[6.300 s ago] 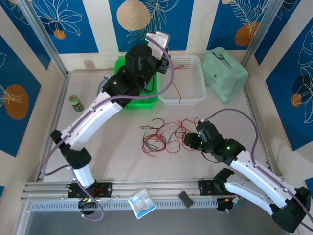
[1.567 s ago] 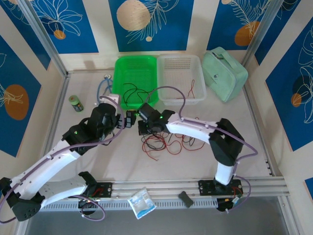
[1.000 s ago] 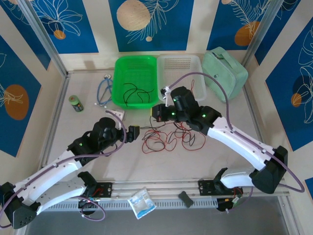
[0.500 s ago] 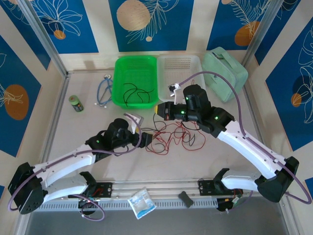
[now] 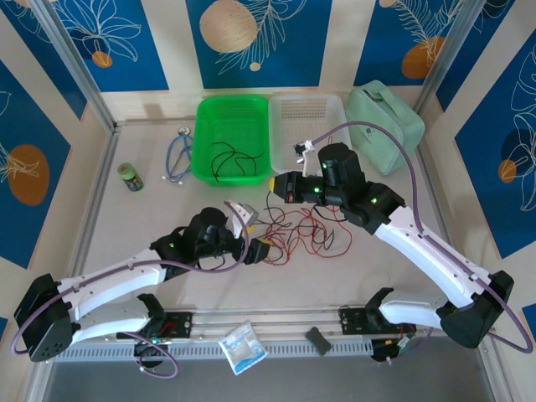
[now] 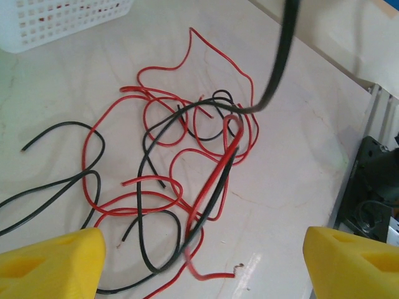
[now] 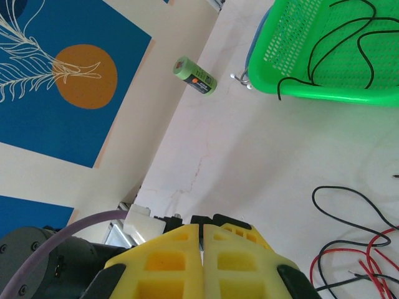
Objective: Untangle the cables
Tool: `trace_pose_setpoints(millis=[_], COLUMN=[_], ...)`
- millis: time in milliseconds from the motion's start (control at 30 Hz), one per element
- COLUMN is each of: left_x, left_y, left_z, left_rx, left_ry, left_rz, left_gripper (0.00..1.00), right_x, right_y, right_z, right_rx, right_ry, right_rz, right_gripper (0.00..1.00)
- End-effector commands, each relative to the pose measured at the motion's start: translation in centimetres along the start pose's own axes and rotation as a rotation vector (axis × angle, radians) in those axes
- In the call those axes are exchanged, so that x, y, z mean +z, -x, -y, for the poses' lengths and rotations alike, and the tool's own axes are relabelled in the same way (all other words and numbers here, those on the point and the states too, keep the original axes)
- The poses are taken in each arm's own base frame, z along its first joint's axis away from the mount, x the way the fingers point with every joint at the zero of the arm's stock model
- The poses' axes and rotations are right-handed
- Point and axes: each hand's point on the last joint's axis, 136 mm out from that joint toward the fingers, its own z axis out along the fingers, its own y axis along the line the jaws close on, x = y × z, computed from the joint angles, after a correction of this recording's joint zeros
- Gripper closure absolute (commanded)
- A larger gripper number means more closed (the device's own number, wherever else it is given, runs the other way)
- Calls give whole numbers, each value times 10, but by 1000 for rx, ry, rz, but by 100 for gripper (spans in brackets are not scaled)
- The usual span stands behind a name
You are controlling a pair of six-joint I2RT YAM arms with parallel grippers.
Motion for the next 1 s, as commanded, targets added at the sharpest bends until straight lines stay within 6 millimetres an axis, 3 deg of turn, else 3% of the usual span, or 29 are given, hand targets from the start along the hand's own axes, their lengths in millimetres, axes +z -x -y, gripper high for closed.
trace_pose_setpoints(millis=[0,167,333,533,700,967], left_x=[4,22,38,47,53,61], left_y=[9,12,12,-3,-33,-74], left_z=[15,16,-18,-44,-60,-93], left_rx=[30,44,70,93,63,20], left_ry=[-53,-47,140,256,309,441], left_rz=[12,14,36,17,-40,-112], left_gripper=[17,16,17,41,62,74], right_x=[-7,-13,-21,-34,-47,-69], right_y=[-1,2,5,11,19,30], right_z=[-5,-7,-10,-13,-16,-29], right_rx=[7,1,-5,-14,-18,-39], right_ry=[21,20,24,18,25,46], right_rz=[0,10,26,59,95,135], right_gripper=[100,100,100,100,100,100])
